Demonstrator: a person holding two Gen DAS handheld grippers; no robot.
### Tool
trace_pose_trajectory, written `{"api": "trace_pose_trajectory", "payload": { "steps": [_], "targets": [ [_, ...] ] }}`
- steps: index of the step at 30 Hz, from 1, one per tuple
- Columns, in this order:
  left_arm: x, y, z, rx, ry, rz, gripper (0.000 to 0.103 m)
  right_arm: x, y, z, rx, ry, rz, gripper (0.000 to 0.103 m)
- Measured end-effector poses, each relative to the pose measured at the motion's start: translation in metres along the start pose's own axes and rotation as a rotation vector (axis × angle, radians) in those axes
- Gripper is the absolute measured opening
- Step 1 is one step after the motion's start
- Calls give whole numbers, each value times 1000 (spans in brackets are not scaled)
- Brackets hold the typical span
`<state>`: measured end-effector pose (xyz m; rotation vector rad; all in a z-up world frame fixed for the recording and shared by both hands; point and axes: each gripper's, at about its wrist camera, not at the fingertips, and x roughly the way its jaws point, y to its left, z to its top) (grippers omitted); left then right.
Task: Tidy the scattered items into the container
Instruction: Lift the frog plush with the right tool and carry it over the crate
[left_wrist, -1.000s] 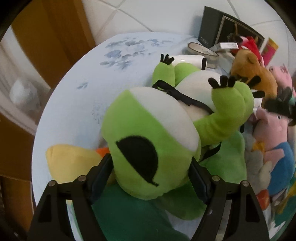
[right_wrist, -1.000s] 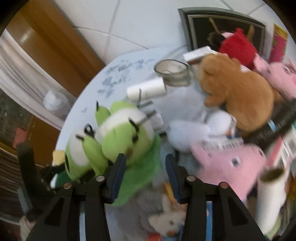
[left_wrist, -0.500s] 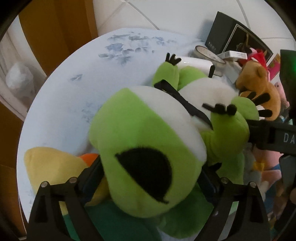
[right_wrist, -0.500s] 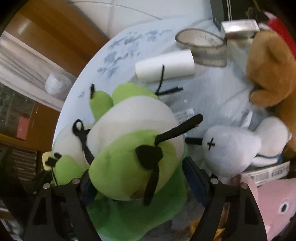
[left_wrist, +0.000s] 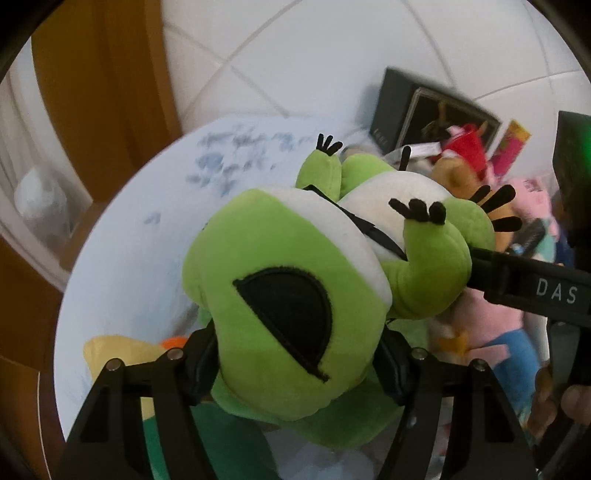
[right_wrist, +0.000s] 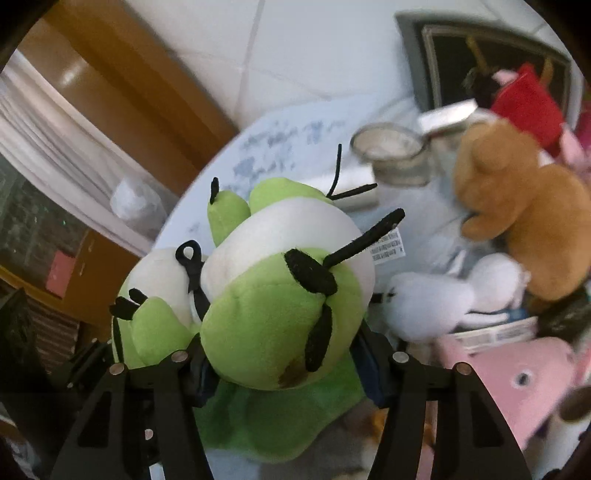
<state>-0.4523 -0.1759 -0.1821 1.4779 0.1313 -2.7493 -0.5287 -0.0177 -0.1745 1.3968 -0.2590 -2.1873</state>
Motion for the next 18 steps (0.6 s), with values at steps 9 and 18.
{"api": "trace_pose_trajectory", "payload": {
  "steps": [9,18],
  "targets": [
    [-77,-54,17,101,-160,-43,69,-106,-4,-6,-5,-199,-11,60],
    [-142,-105,19,178,-258,-97,69,-202,-6,-20,3,-349,-50,60]
  ]
}}
